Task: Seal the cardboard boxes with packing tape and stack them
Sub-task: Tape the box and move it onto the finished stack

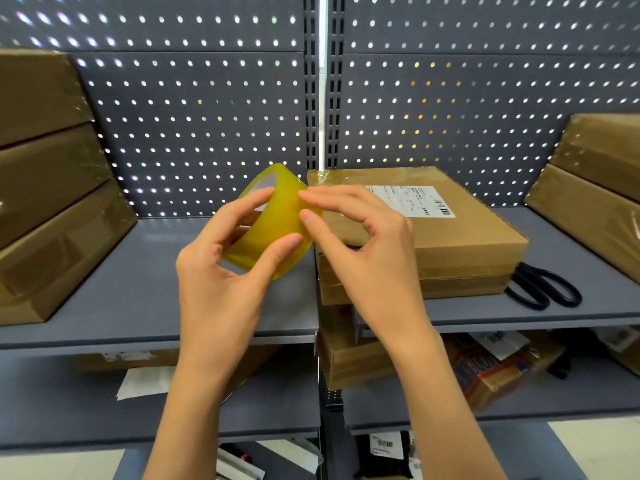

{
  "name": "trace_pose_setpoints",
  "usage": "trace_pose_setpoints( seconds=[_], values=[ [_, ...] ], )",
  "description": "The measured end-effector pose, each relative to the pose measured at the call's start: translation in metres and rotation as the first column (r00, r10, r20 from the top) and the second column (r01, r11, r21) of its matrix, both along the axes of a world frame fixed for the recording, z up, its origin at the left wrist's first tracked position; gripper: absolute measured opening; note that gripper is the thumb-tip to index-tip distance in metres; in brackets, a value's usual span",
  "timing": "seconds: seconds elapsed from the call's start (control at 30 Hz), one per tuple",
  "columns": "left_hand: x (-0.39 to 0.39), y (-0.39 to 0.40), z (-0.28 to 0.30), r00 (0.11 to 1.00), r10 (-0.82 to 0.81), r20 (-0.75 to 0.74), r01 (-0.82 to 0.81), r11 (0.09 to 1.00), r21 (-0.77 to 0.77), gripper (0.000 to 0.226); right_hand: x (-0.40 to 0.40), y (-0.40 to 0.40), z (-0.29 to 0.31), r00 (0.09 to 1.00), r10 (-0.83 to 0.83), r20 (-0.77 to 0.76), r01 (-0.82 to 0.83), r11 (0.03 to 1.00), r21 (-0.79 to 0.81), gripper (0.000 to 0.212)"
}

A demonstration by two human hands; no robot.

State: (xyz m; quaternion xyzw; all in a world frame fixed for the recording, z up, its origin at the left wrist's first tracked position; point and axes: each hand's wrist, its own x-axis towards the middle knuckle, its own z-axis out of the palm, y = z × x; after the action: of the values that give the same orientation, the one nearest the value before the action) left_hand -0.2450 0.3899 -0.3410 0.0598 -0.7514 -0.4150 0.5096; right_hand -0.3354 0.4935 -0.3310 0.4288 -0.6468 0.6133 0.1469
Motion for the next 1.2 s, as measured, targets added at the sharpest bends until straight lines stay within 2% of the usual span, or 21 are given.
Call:
trace_pose_setpoints(
  seconds=[0.4,0.57,0.7,0.83,0.93,1.1,1.2],
  values=[
    [0.003,0.007,0.0,0.998,0.005,0.055,-0.002,0.998,-0.064,0.042,-0.012,0.011,0.005,0.987,0.098,0.124,-0.101,0.995,0.018,0.02],
    [-0.002,0.008,-0.005,0.996,0.073,0.054,-0.068,0.995,-0.077,0.04,0.002,0.004,0.004,0.992,-0.116,-0.056,0.119,0.99,0.069,0.02],
    [-0.004,0.0,-0.008,0.974,0.227,0.03,-0.224,0.972,-0.075,0.04,0.028,-0.007,-0.001,0.975,-0.121,-0.186,0.144,0.983,0.111,0.024],
    [0.007,-0.004,-0.004,0.982,0.182,0.043,-0.179,0.981,-0.07,0.04,0.024,-0.009,0.004,0.997,-0.002,-0.079,0.012,0.993,0.119,0.018],
    [0.011,-0.002,-0.003,0.989,0.141,0.046,-0.139,0.99,-0.032,0.037,0.018,-0.007,0.011,0.999,0.028,-0.029,-0.025,0.993,0.115,0.019],
    [0.012,0.003,-0.005,0.992,0.113,0.064,-0.115,0.993,0.022,0.038,0.013,-0.01,0.013,1.0,0.016,0.006,-0.017,0.995,0.099,0.04],
    [0.013,0.003,-0.006,0.991,0.103,0.087,-0.106,0.994,0.024,0.038,0.011,-0.011,0.012,0.999,-0.009,-0.031,0.014,0.989,0.149,0.02]
  ],
)
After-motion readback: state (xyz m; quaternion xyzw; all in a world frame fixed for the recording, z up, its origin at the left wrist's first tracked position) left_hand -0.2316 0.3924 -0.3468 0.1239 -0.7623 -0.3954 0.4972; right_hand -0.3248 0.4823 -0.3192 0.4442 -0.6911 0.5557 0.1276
